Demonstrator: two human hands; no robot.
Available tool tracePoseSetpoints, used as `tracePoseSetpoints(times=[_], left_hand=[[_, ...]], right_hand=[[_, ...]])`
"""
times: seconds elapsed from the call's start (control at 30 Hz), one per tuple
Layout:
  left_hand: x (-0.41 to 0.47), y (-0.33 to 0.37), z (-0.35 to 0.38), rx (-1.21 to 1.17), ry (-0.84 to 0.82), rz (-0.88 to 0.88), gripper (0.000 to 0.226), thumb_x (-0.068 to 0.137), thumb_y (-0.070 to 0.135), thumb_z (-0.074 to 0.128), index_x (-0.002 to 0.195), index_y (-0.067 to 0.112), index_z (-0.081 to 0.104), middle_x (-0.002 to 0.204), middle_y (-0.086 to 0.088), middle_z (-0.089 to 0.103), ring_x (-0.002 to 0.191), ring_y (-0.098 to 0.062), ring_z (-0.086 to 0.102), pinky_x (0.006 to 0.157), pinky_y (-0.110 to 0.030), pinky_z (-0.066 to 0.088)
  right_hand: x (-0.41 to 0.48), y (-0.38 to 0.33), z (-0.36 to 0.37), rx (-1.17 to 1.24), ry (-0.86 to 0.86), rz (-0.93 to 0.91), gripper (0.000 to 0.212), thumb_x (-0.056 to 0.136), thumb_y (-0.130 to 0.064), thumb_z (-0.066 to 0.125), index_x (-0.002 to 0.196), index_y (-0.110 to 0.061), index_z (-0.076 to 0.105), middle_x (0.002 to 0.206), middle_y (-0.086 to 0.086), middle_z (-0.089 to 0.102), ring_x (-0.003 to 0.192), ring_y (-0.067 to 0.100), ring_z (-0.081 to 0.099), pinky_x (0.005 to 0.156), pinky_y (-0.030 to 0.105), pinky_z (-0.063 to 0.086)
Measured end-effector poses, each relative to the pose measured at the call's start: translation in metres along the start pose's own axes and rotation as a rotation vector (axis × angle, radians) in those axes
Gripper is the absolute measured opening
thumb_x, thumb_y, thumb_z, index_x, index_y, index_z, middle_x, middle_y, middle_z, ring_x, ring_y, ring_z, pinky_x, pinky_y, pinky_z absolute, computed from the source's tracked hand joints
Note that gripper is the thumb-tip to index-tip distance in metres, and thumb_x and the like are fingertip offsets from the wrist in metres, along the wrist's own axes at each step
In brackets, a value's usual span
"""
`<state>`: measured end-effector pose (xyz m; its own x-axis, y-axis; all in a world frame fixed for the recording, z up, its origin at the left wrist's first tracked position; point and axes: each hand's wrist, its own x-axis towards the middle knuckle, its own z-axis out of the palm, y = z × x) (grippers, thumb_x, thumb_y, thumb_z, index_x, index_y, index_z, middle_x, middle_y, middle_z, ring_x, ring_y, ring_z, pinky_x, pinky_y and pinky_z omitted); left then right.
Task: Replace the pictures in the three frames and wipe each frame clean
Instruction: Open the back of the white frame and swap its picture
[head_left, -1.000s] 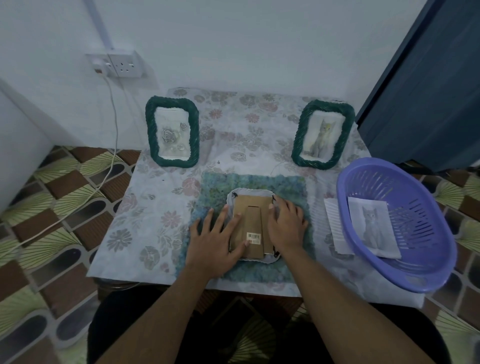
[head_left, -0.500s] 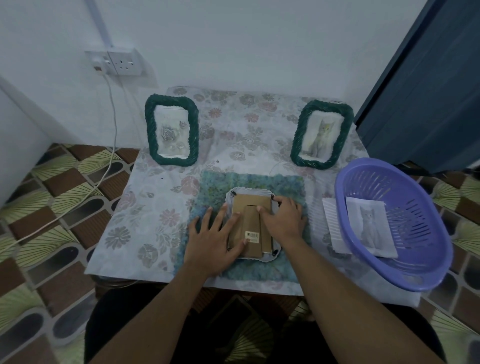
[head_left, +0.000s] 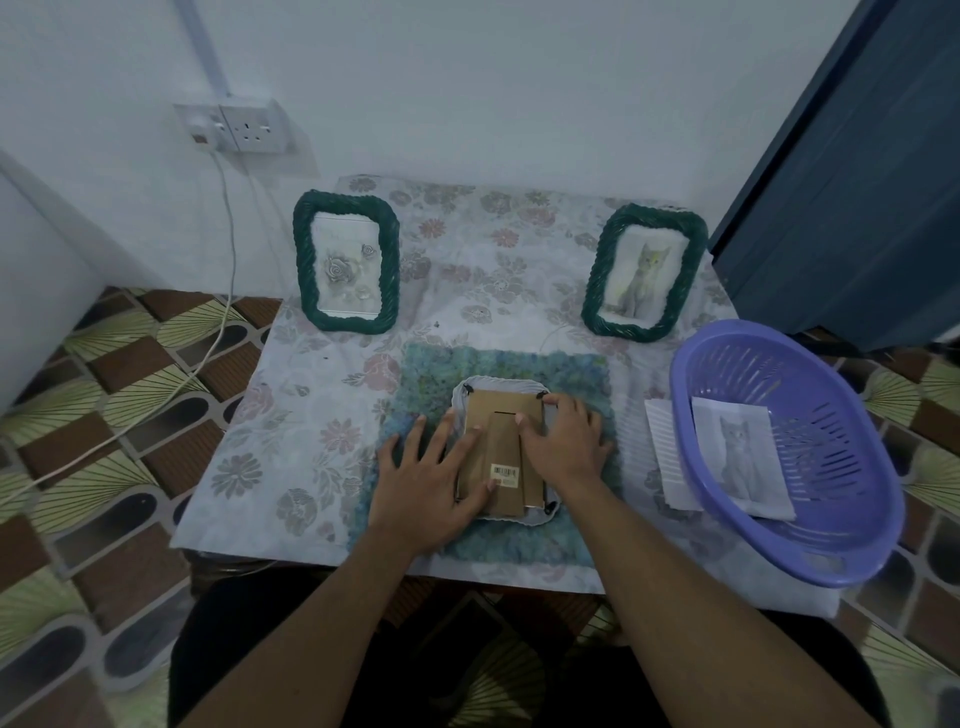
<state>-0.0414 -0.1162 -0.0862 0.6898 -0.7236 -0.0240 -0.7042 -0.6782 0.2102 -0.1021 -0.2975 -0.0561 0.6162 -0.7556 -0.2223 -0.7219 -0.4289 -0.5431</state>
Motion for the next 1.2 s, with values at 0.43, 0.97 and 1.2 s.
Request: tracePoseSetpoints(times=[0.43,0.97,1.2], left_hand=[[-0.001,-0.001,0.000,0.023,-0.057,-0.004,0.072,0.090,0.076,0.015,0.154,0.045,0.007,0.166,0.007,0.003,0.152,-0.025,0.003,0.115,-0.057,0.008],[-0.005,-0.019,-0.009,-0.350,-0.055,0.020,0.062,0.089,0.065,0.025,0.143,0.043,0.043,0.159,0.019,0.023,0.150,-0.010,0.001,0.115,-0.043,0.004],[-0.021,-0.033,-0.010,-0.310,0.015,0.164,0.068,0.082,0.085,0.028,0.126,0.045,0.062,0.141,0.033,0.036,0.145,-0.007,0.017,0.112,-0.043,0.013]], right_hand=[[-0.040,0.017,0.018,-0.291,-0.080,-0.362,0.057,0.100,-0.052,0.016,0.154,-0.036,0.026,0.168,-0.003,0.004,0.154,0.017,-0.004,0.119,0.053,0.012],[-0.041,0.021,0.024,-0.323,-0.056,-0.353,0.077,0.085,-0.057,-0.008,0.155,-0.041,0.021,0.168,-0.007,0.003,0.154,0.016,-0.005,0.120,0.052,0.012],[-0.041,0.020,0.024,-0.312,-0.056,-0.349,0.071,0.090,-0.055,-0.002,0.155,-0.040,0.021,0.168,-0.007,0.004,0.154,0.017,-0.003,0.120,0.052,0.012]])
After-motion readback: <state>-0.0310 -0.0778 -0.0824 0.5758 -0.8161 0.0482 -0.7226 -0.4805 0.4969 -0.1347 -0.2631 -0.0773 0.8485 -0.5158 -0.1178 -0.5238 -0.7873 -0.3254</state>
